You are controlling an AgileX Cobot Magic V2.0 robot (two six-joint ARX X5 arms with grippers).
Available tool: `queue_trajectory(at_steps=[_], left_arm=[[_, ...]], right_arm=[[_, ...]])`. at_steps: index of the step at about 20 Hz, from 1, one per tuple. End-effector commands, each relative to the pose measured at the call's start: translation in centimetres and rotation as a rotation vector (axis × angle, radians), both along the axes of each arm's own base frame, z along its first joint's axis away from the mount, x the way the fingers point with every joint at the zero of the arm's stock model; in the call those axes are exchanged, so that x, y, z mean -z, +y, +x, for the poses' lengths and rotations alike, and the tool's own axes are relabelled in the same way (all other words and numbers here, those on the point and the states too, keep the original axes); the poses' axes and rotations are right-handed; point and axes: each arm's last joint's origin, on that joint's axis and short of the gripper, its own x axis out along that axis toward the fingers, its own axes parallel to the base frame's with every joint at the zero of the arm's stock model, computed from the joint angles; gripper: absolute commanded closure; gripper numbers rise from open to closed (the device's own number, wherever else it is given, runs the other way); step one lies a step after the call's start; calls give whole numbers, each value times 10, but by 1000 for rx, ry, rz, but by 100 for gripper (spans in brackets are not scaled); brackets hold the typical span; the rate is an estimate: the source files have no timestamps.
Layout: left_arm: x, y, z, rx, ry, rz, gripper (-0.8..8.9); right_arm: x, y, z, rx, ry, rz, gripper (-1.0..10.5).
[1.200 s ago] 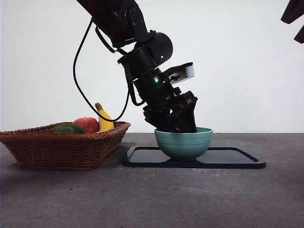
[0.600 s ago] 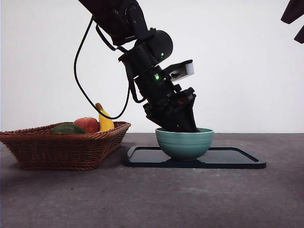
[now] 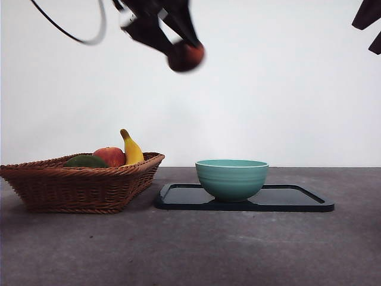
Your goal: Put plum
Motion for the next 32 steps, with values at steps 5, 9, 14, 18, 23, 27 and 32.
queue_trajectory(at_steps=[5,9,14,18,23,27,32], left_arm=[[-51,81,-33,-141,4,-5,592],[-42,116,-41,-123,116,-77,592],[14,132,-51,-158,252,-58,592],[66,131,-46,-167,298,-48,592],[125,134,-46,-279,289,28,593],[162,136,-46,-347,276,54,593],[184,129,-40,-364,308,86,593]], right_arm=[[-2,1,1,-3,-1,10,743],[-3,2,1,-2,-8,13,743],[-3,2,1,-4,-16,15,743],[-4,2,2,-4,-29,22,743],[-4,2,2,-4,-28,22,743],[-4,2,2,-4,-28,22,743],[-4,2,2,-2,-26,23,743]])
